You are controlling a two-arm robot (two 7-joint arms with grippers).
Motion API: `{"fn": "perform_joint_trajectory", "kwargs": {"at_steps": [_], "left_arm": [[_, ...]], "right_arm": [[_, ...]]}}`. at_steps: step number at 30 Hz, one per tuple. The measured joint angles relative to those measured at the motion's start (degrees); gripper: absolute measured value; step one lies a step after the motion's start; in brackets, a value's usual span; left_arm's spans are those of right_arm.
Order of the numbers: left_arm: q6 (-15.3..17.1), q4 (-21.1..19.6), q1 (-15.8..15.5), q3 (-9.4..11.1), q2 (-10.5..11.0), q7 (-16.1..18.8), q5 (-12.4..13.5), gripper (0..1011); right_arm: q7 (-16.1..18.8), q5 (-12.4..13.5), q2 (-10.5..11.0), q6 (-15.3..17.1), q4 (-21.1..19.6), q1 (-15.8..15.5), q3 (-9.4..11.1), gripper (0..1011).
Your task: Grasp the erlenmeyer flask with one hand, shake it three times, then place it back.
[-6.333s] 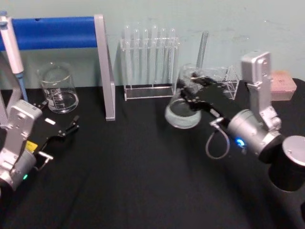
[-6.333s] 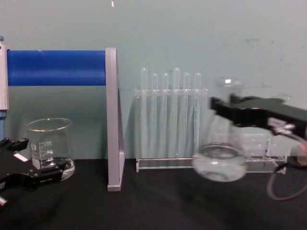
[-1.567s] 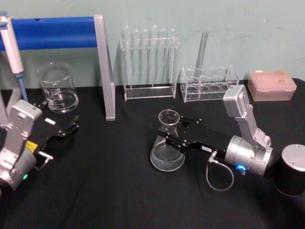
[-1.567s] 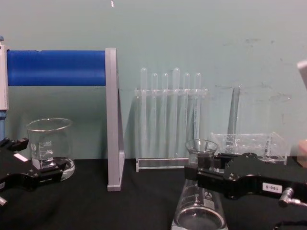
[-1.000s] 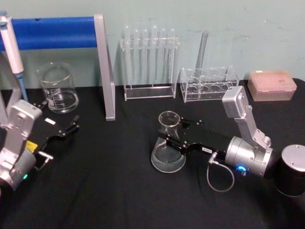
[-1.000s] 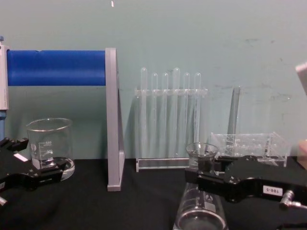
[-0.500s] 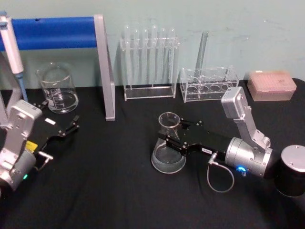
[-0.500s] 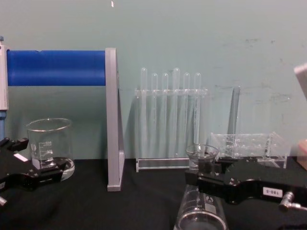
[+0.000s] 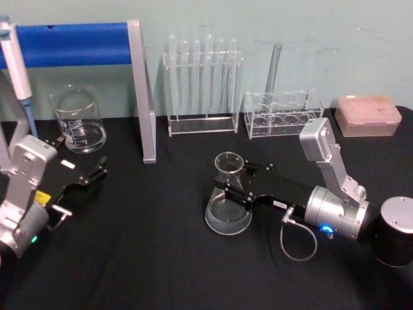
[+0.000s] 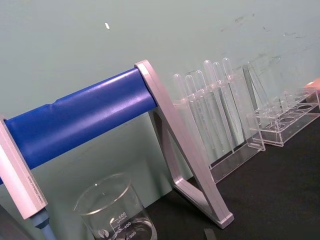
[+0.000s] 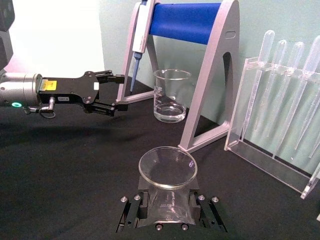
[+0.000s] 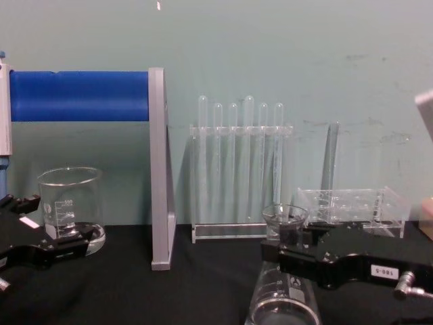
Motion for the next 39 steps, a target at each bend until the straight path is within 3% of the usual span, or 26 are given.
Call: {"fn": "perform_joint_trajectory", "kwargs": {"at_steps": [20, 35, 39], "left_arm": [[0.0, 0.0, 0.0, 0.0, 0.0, 0.0, 0.0, 1001], [0.0, 0.0, 0.0, 0.0, 0.0, 0.0, 0.0, 1001], [0.0, 0.0, 0.0, 0.0, 0.0, 0.0, 0.0, 1001]], "right_arm": [[0.0, 0.0, 0.0, 0.1, 0.0, 0.0, 0.0, 451], [0.0, 0.0, 0.0, 0.1, 0.0, 0.0, 0.0, 918], [0.0, 0.0, 0.0, 0.1, 0.0, 0.0, 0.0, 994]]}}
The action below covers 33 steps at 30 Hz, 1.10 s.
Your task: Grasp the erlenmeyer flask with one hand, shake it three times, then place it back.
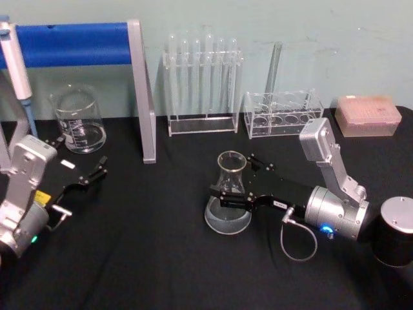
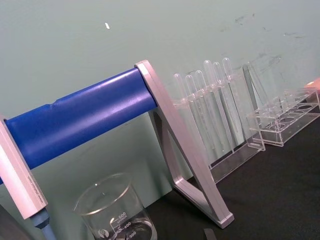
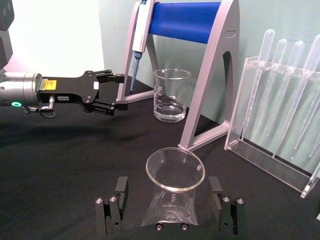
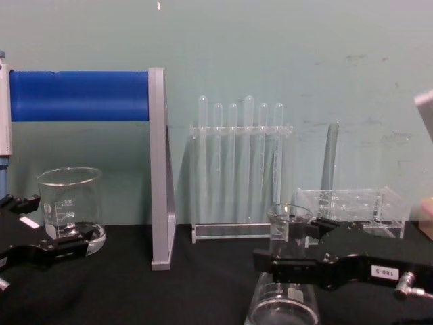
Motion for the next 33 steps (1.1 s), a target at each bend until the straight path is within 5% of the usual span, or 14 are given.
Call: {"fn": "perform_joint_trajectory", "kwargs": {"at_steps": [33], "left_arm": [[0.0, 0.0, 0.0, 0.0, 0.0, 0.0, 0.0, 1001]], "right_arm": [[-0.3, -0.5, 1.8, 1.2, -2.5, -1.8, 0.3, 1000]]}}
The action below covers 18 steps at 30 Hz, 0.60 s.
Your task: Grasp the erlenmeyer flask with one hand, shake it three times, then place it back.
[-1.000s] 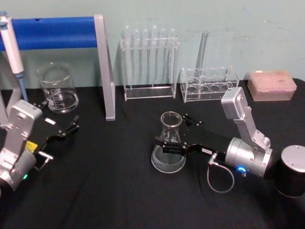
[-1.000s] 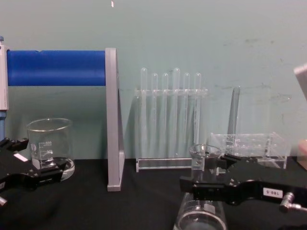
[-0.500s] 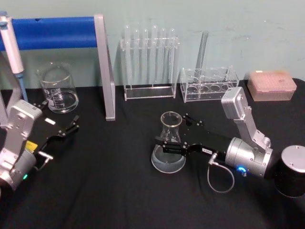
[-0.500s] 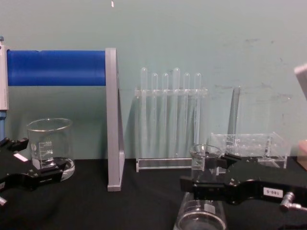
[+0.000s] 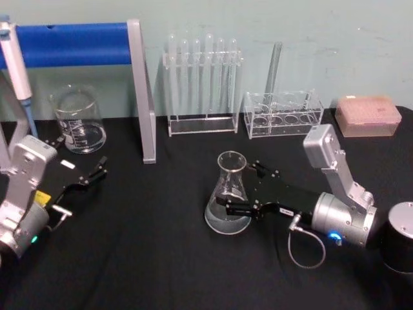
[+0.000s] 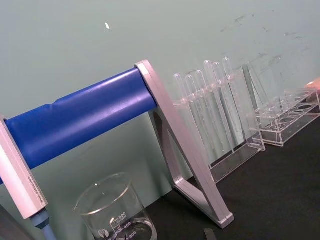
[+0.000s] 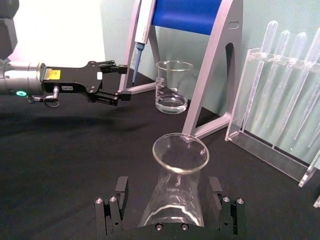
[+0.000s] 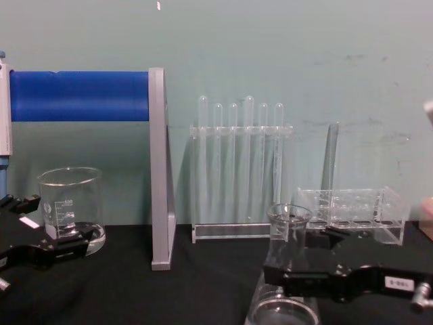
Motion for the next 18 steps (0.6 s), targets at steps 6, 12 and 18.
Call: {"fn": "perform_joint_trajectory", "kwargs": {"at_steps": [6, 12, 18], "left_arm": [[0.0, 0.0, 0.0, 0.0, 0.0, 0.0, 0.0, 1001], [0.0, 0.0, 0.0, 0.0, 0.0, 0.0, 0.0, 1001], [0.0, 0.0, 0.0, 0.0, 0.0, 0.0, 0.0, 1001]], "right_arm": [[-0.5, 0.3, 1.8, 0.1, -2.6, -2.2, 0.8, 1000], [-1.9, 0.5, 3.5, 0.2, -4.9, -4.7, 2.3, 1000], [-4.4, 0.7, 4.4, -0.1, -7.0, -7.1, 4.5, 1000]]}}
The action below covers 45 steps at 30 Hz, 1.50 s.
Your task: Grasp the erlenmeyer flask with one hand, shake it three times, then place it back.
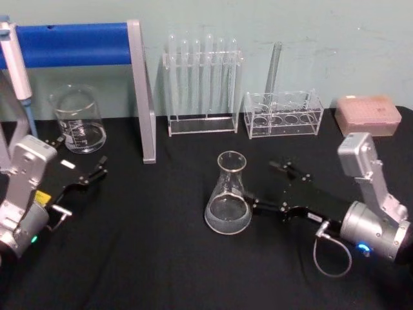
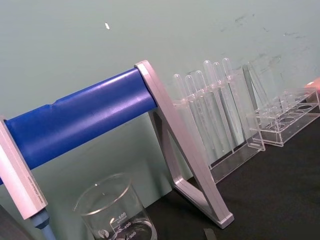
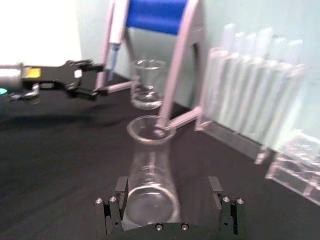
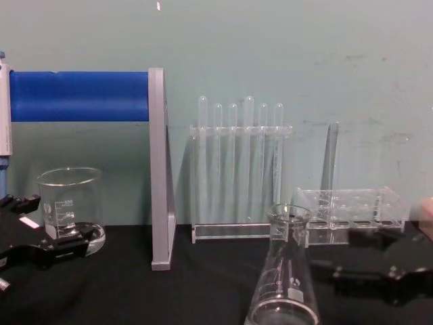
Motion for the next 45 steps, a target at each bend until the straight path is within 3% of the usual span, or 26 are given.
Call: {"fn": "perform_joint_trajectory", "kwargs": {"at_steps": [9, 15, 26, 33, 45], "left_arm": [[0.0, 0.0, 0.0, 0.0, 0.0, 0.0, 0.0, 1001], [0.0, 0.0, 0.0, 0.0, 0.0, 0.0, 0.0, 1001], [0.0, 0.0, 0.0, 0.0, 0.0, 0.0, 0.0, 1001], [0.0, 0.0, 0.0, 0.0, 0.0, 0.0, 0.0, 1001], [0.0, 0.0, 0.0, 0.0, 0.0, 0.0, 0.0, 1001]], "right_arm": [[-7.4, -1.7, -2.1, -3.4, -1.2, -3.4, 4.8, 1000], [-12.7, -4.1, -4.8, -3.3, -0.2, -3.5, 6.0, 1000], [-24.1, -9.7, -11.4, 1.8, 4.6, -0.8, 7.7, 1000], [-26.7, -12.2, -13.7, 3.7, 7.9, 0.9, 7.8, 1000], [-26.1, -13.4, -15.2, 4.5, 9.5, 1.7, 8.6, 1000]]}}
